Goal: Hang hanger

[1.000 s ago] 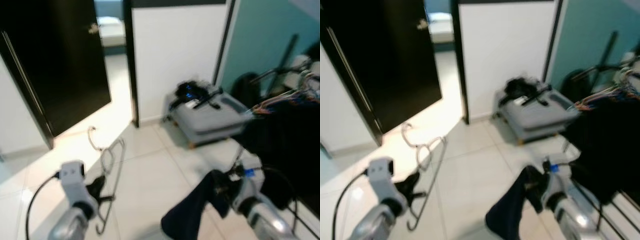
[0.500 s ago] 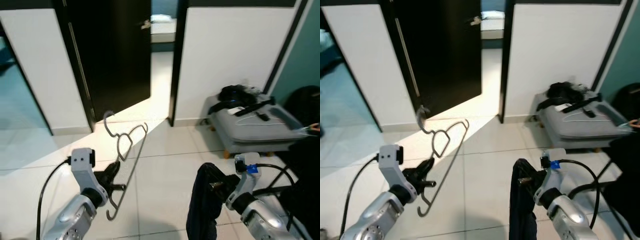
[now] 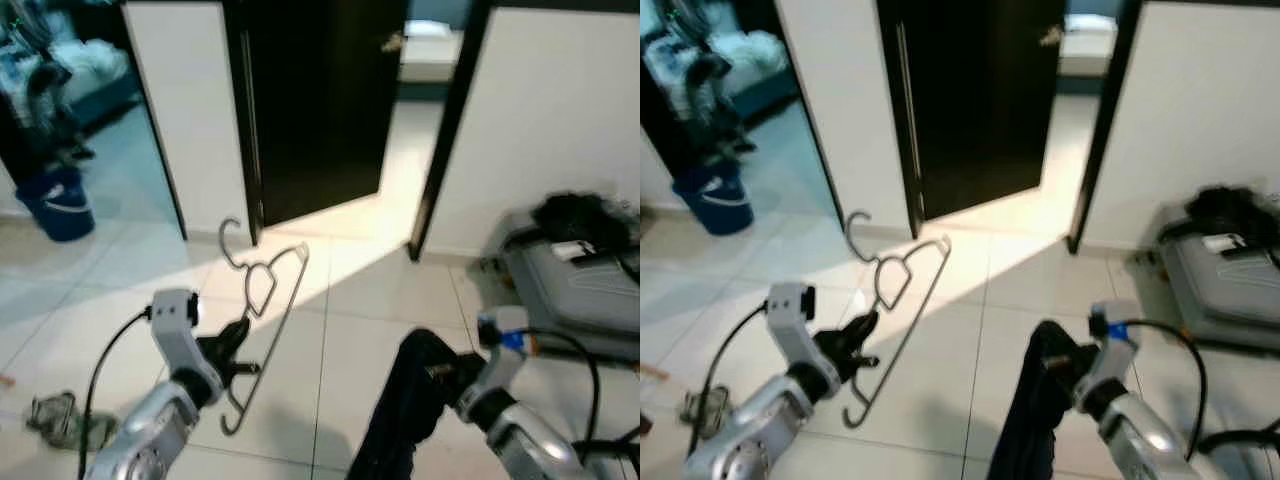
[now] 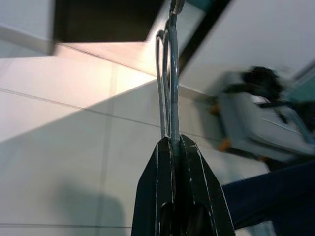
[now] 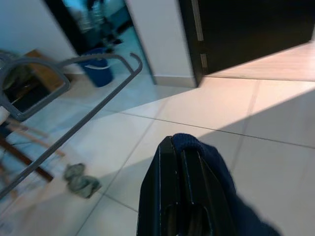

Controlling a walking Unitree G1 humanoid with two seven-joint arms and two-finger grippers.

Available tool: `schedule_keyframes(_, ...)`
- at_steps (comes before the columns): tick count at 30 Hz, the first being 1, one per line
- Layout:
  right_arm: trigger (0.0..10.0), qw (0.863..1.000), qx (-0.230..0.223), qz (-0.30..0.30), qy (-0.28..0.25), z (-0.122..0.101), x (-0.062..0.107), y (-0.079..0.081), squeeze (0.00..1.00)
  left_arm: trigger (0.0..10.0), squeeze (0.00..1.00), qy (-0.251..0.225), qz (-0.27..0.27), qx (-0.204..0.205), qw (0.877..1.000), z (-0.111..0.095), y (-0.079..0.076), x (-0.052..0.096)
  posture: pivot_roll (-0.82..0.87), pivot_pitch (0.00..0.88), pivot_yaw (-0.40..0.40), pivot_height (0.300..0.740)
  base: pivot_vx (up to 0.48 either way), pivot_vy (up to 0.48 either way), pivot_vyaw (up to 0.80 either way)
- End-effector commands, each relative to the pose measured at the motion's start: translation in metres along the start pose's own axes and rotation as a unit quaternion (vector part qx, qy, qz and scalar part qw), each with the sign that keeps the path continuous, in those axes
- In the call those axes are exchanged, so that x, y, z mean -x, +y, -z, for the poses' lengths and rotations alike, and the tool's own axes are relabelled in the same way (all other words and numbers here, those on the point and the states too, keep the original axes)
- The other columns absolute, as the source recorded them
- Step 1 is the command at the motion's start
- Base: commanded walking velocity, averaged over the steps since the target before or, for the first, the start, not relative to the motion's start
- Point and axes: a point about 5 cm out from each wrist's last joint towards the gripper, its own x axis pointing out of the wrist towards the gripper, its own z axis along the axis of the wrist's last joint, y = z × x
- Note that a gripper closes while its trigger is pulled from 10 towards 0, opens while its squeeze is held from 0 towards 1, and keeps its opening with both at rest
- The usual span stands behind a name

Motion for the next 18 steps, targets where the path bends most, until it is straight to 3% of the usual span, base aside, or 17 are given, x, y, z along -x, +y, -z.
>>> schedule_keyframes(1,10.0,1.0,0.0,-0.005,-0.002,-0.0019,0.0011,0.0014,0.0,10.0,0.0,0.0,-0.001,-0.01,1.0,-0.0001,-0.0007,-0.0001,0.0,0.01,-0.033,0.74,0.472,0.0,0.76)
schedule_keyframes(18,10.0,1.0,0.006,-0.01,-0.003,-0.0035,-0.0025,0.0026,0.0,10.0,0.0,-0.001,-0.001,-0.015,1.0,-0.0014,0.0001,-0.0037,-0.01,0.0,-0.027,0.74,0.48,0.0,0.76)
